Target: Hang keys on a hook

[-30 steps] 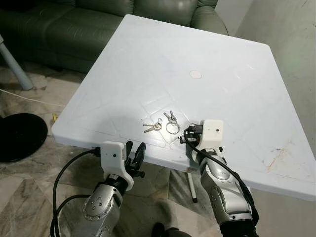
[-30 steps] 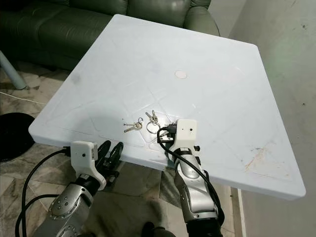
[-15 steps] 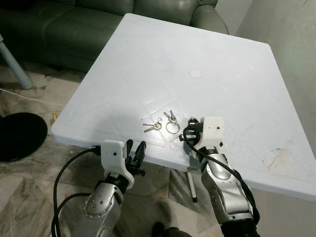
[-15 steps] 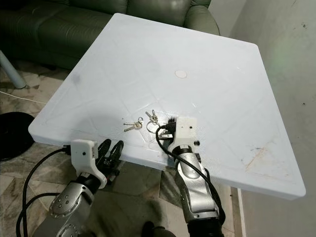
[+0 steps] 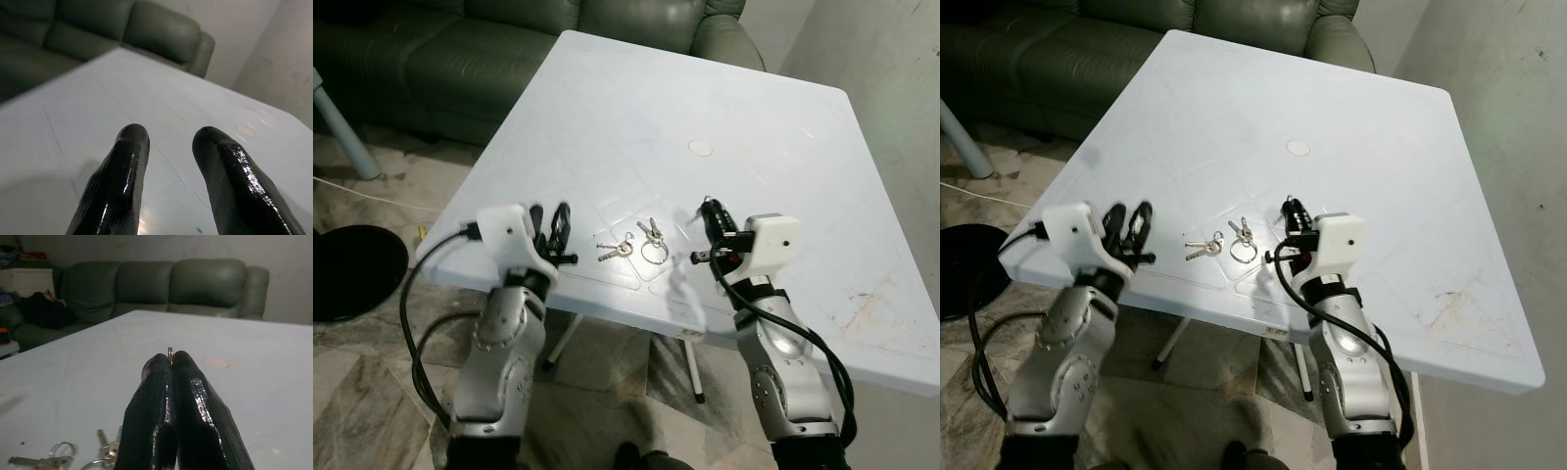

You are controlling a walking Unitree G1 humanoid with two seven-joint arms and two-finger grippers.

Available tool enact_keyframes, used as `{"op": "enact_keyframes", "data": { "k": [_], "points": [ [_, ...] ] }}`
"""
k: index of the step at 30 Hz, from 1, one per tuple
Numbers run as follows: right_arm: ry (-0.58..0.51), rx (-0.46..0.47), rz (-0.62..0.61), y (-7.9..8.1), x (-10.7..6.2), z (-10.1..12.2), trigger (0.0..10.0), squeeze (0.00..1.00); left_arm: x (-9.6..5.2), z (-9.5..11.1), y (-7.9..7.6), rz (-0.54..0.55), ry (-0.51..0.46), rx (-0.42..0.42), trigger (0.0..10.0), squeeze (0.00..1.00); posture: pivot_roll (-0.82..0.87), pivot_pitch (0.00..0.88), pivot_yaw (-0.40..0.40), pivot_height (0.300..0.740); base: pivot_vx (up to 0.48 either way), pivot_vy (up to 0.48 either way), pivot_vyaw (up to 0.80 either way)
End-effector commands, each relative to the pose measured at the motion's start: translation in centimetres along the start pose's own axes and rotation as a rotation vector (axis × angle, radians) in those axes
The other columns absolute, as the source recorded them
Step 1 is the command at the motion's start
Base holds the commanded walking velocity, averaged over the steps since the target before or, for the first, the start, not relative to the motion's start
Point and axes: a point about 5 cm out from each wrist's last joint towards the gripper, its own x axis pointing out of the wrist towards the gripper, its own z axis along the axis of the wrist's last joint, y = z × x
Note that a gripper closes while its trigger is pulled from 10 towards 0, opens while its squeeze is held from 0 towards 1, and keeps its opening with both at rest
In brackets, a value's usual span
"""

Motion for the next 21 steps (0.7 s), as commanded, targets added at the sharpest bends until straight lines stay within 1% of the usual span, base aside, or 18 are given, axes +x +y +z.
{"op": "enact_keyframes", "data": {
  "k": [1,3,5,6,7,8,10,12,15,17,18,19,20,21],
  "points": [
    [-0.027,-0.015,-0.012,-0.7,-0.5,0.6,10.0,0.0,-0.1,-0.2,0.1,-0.026,0.0,-0.004,10.0,0.0,0.13,0.089,-0.1,0.74,0.0,0.0,0.0],
    [-0.03,-0.016,-0.015,-0.9,-0.7,0.6,10.0,0.0,-0.1,-0.2,0.2,-0.031,0.001,-0.01,10.0,0.0,0.13,0.089,-0.1,0.74,0.0,0.0,0.0],
    [-0.027,-0.029,-0.04,-1.5,-1.6,0.4,10.0,0.0,-0.4,-0.6,0.6,-0.047,0.012,0.007,10.0,0.0,0.12,0.074,-0.087,0.74,0.0,0.0,0.0],
    [-0.014,-0.037,-0.061,-1.9,-2.4,0.1,10.0,0.0,-0.8,-1.1,0.7,-0.063,0.021,0.031,10.0,0.0,0.11,0.065,-0.083,0.74,0.0,0.0,0.0],
    [-0.007,-0.038,-0.067,-2.1,-2.7,0.0,10.0,0.0,-1.0,-1.2,0.8,-0.071,0.023,0.038,10.0,0.0,0.11,0.065,-0.083,0.74,0.0,0.0,0.0],
    [0.006,-0.036,-0.083,-2.3,-3.3,-0.2,10.0,0.0,-1.4,-1.6,0.8,-0.078,0.036,0.039,10.0,0.0,0.11,0.055,-0.074,0.74,0.0,0.0,0.0],
    [0.014,-0.034,-0.098,-2.4,-3.8,-0.3,10.0,0.0,-1.7,-1.9,0.9,-0.079,0.049,0.033,10.0,0.0,0.11,0.055,-0.074,0.74,0.0,0.0,0.0],
    [0.018,-0.037,-0.108,-2.5,-4.2,-0.5,10.0,0.0,-2.2,-2.6,1.4,-0.055,0.08,0.02,10.0,0.0,0.1,0.034,-0.066,0.74,0.0,0.0,0.0],
    [0.037,-0.032,-0.13,-2.7,-4.4,-0.7,10.0,0.0,-2.6,-3.0,2.0,-0.028,0.089,0.031,10.0,0.0,0.1,0.027,-0.063,0.74,0.0,0.0,0.0],
    [0.066,-0.034,-0.154,-3.0,-4.4,-1.1,10.0,0.0,-2.6,-3.1,2.2,-0.017,0.09,0.011,10.0,0.0,0.1,0.022,-0.067,0.74,0.0,0.0,0.0],
    [0.103,-0.027,-0.172,-3.3,-4.3,-1.4,10.0,0.0,-2.4,-3.0,2.5,-0.009,0.088,0.009,10.0,0.0,0.11,0.008,-0.07,0.74,0.0,0.0,0.0],
    [0.103,-0.027,-0.172,-3.3,-4.3,-1.4,10.0,0.0,-2.4,-3.0,2.5,-0.009,0.088,0.009,10.0,0.0,0.11,0.008,-0.07,0.74,0.0,0.0,0.0],
    [0.116,-0.053,-0.189,-3.7,-4.0,-1.6,10.0,0.0,-2.0,-2.8,2.9,0.005,0.077,0.019,10.0,0.0,0.11,0.0,-0.072,0.74,0.0,0.0,-0.71],
    [0.118,-0.055,-0.191,-3.8,-3.7,-1.6,10.0,0.0,-1.7,-2.6,3.1,0.012,0.073,0.025,10.0,0.0,0.11,0.0,-0.072,0.74,0.0,0.0,-0.71]
  ]
}}
